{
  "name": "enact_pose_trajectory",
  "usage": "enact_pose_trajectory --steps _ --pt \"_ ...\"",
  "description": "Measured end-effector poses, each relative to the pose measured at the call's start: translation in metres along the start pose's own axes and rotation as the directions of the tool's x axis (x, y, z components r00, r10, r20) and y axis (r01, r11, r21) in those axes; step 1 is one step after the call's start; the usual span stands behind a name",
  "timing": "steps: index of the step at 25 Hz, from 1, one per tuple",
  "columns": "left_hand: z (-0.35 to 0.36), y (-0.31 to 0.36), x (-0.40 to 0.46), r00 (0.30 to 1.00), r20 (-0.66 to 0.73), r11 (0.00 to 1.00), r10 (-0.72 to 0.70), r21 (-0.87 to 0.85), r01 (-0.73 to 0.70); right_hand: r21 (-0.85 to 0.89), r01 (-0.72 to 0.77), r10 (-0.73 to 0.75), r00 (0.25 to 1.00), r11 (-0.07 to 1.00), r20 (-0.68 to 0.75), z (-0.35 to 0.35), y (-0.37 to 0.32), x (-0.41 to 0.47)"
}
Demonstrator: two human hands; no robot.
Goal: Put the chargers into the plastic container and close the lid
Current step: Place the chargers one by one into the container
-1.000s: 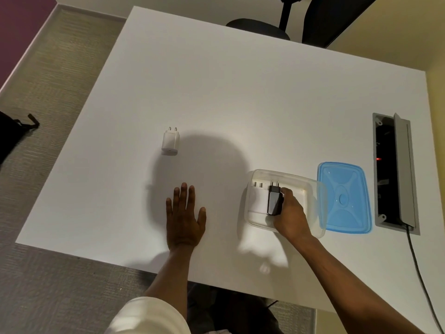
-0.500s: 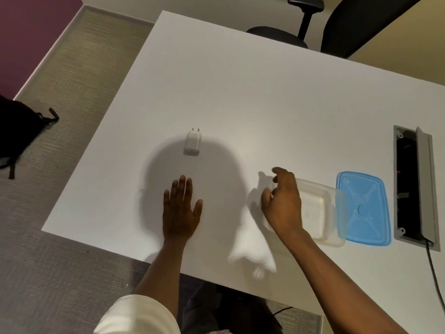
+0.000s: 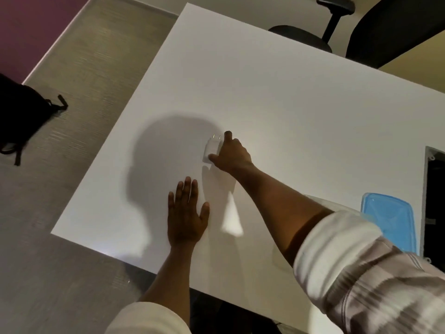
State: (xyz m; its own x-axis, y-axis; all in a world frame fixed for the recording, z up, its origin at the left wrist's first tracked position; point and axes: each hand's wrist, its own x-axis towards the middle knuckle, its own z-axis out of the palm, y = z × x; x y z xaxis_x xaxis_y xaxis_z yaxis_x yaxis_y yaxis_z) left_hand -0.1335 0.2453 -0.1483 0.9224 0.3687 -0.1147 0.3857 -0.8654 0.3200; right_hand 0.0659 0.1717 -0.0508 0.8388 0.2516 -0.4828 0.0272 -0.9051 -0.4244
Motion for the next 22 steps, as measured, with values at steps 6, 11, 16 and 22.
enact_pose_trajectory --steps 6,11,16,22 --pt "0.002 -0.002 0.001 1.000 0.003 1.000 -0.007 0.000 0.007 -0.131 0.039 -0.041 0.999 0.991 -0.017 0.025 -0.016 0.003" --pt "0.004 -0.002 0.000 1.000 0.008 1.000 -0.010 0.024 0.010 -0.096 0.089 -0.086 0.995 0.991 0.041 0.028 0.009 -0.030" --pt "0.005 -0.003 -0.003 1.000 -0.002 0.999 0.000 0.041 0.000 -0.117 0.092 -0.083 0.994 0.989 0.076 0.026 0.051 -0.077" --pt "0.003 0.000 -0.005 0.999 -0.031 0.998 0.031 0.063 -0.029 0.015 0.149 -0.148 0.985 0.989 -0.085 0.009 0.088 -0.138"
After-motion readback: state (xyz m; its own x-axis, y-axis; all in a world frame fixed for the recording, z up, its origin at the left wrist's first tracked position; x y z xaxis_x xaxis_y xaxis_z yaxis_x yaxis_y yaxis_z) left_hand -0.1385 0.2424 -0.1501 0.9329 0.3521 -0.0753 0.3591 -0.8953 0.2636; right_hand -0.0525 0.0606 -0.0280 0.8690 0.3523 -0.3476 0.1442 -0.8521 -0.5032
